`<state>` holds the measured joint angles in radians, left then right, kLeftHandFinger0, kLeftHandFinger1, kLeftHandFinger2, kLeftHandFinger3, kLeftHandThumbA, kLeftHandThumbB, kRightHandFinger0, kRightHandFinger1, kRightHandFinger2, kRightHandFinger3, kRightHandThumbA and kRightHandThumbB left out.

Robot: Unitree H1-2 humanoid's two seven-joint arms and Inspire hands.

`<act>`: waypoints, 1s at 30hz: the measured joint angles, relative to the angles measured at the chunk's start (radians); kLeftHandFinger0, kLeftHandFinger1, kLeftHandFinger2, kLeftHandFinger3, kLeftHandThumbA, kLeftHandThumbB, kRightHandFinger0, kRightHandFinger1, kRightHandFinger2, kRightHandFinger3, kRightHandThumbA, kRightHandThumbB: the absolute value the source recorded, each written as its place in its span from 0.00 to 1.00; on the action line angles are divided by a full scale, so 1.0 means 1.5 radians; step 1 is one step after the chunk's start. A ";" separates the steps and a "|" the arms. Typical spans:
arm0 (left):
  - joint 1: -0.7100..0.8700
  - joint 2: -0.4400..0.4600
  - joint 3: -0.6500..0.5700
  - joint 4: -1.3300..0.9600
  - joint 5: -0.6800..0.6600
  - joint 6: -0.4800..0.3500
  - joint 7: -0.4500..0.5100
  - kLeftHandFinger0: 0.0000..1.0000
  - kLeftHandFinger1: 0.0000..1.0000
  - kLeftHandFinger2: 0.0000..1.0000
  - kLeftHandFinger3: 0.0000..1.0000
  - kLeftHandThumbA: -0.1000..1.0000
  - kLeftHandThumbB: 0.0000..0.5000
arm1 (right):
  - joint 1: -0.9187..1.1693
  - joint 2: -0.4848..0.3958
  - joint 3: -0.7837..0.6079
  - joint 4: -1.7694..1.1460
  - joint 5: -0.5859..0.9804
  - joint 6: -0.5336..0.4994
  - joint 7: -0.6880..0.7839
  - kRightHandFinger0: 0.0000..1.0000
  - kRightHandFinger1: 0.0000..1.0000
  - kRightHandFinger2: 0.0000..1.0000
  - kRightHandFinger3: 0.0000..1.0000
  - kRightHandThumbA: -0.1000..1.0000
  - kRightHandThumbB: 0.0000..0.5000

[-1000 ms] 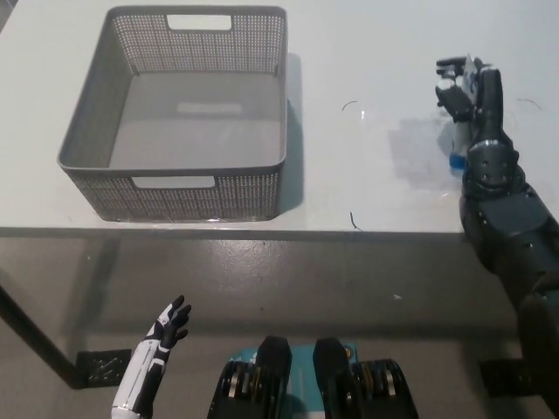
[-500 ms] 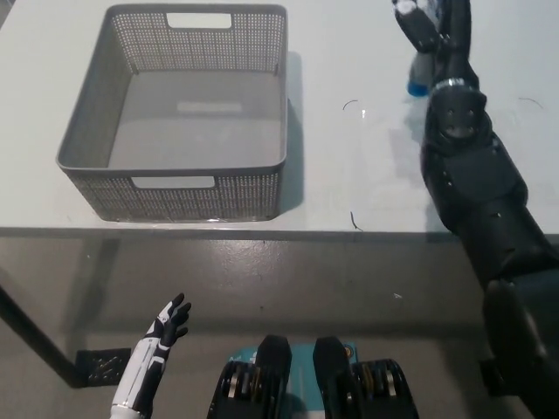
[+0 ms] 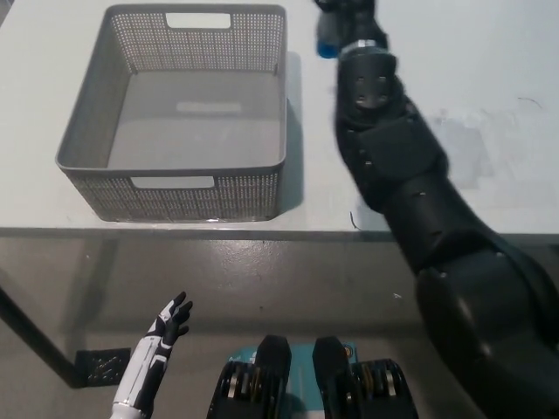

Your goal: Use the right hand to pick up a shampoo and place it into a container on the left side

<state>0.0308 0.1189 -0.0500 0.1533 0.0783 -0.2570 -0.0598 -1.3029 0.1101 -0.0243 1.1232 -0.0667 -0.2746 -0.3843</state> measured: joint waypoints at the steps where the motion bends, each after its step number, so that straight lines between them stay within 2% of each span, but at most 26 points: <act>1: -0.001 0.000 0.000 0.000 0.001 0.000 0.000 1.00 1.00 1.00 1.00 1.00 0.26 | -0.005 0.007 0.001 0.004 0.000 0.000 -0.001 0.00 0.06 0.39 0.47 0.00 0.30; 3: -0.005 0.000 -0.002 0.000 0.002 0.000 -0.001 1.00 1.00 1.00 1.00 1.00 0.30 | -0.017 0.026 0.003 0.012 0.000 0.001 -0.003 0.00 0.04 0.40 0.47 0.00 0.28; 5: -0.008 0.000 -0.003 0.000 0.002 0.000 -0.002 1.00 1.00 1.00 1.00 1.00 0.33 | -0.024 0.045 0.003 0.018 0.000 0.002 -0.003 0.00 0.00 0.38 0.39 0.00 0.27; 7: -0.009 0.000 -0.003 0.000 0.002 0.001 -0.003 1.00 1.00 1.00 1.00 1.00 0.29 | -0.027 0.061 0.006 0.024 0.000 0.002 -0.004 0.00 0.00 0.36 0.35 0.00 0.29; 9: -0.011 0.001 -0.005 0.000 0.002 0.001 -0.006 1.00 1.00 1.00 1.00 1.00 0.31 | -0.027 0.079 0.009 0.028 0.000 0.003 -0.006 0.00 0.01 0.42 0.38 0.00 0.30; 11: -0.015 0.002 -0.007 0.000 0.002 0.002 -0.008 1.00 1.00 1.00 1.00 1.00 0.31 | -0.027 0.092 0.010 0.031 0.000 0.003 -0.008 0.00 0.09 0.55 0.50 0.00 0.29; 12: -0.018 0.002 -0.007 0.000 0.002 0.003 -0.010 1.00 1.00 1.00 1.00 1.00 0.30 | -0.027 0.100 0.011 0.033 0.000 0.003 -0.009 0.00 0.12 0.57 0.53 0.00 0.31; 17: -0.037 0.005 -0.010 0.000 0.004 0.004 -0.016 1.00 1.00 1.00 1.00 1.00 0.30 | -0.022 0.119 0.013 0.052 0.001 0.002 -0.011 0.00 0.18 0.61 0.55 0.00 0.28; 18: -0.040 0.006 -0.010 0.000 0.004 0.005 -0.018 1.00 1.00 1.00 1.00 1.00 0.34 | -0.019 0.121 0.013 0.054 0.002 0.002 -0.011 0.00 0.21 0.62 0.55 0.00 0.29; 20: -0.044 0.009 -0.011 0.000 0.004 0.008 -0.020 1.00 1.00 1.00 1.00 1.00 0.34 | -0.011 0.123 0.014 0.062 0.002 0.002 -0.013 0.00 0.20 0.60 0.51 0.00 0.28; 21: -0.045 0.010 -0.011 0.000 0.004 0.009 -0.021 1.00 1.00 1.00 1.00 1.00 0.35 | -0.005 0.124 0.015 0.066 0.002 0.002 -0.014 0.00 0.20 0.61 0.56 0.00 0.26; 22: -0.046 0.012 -0.012 0.000 0.004 0.011 -0.023 1.00 1.00 1.00 1.00 1.00 0.31 | 0.001 0.125 0.015 0.070 0.002 0.002 -0.016 0.00 0.20 0.62 0.60 0.00 0.25; 24: -0.048 0.014 -0.014 0.000 0.005 0.015 -0.025 1.00 1.00 1.00 1.00 1.00 0.27 | 0.014 0.126 0.017 0.079 0.002 0.002 -0.018 0.00 0.22 0.65 0.62 0.00 0.27; 28: -0.052 0.016 -0.018 0.000 0.009 0.017 -0.026 1.00 1.00 1.00 1.00 1.00 0.31 | 0.041 0.127 0.018 0.094 0.002 0.001 -0.019 0.00 0.29 0.72 0.69 0.00 0.26; 29: -0.052 0.017 -0.018 0.000 0.010 0.017 -0.026 1.00 1.00 1.00 1.00 1.00 0.30 | 0.046 0.127 0.018 0.097 0.002 0.001 -0.019 0.07 0.36 0.77 0.73 0.00 0.30; 30: -0.052 0.017 -0.019 0.000 0.010 0.018 -0.026 1.00 1.00 1.00 1.00 1.00 0.30 | 0.052 0.127 0.018 0.100 0.003 0.000 -0.019 0.21 0.46 0.80 0.75 0.09 0.32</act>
<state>-0.0476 0.1444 -0.0784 0.1534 0.0932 -0.2295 -0.0992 -1.2257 0.3001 0.0021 1.2727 -0.0628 -0.2744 -0.4128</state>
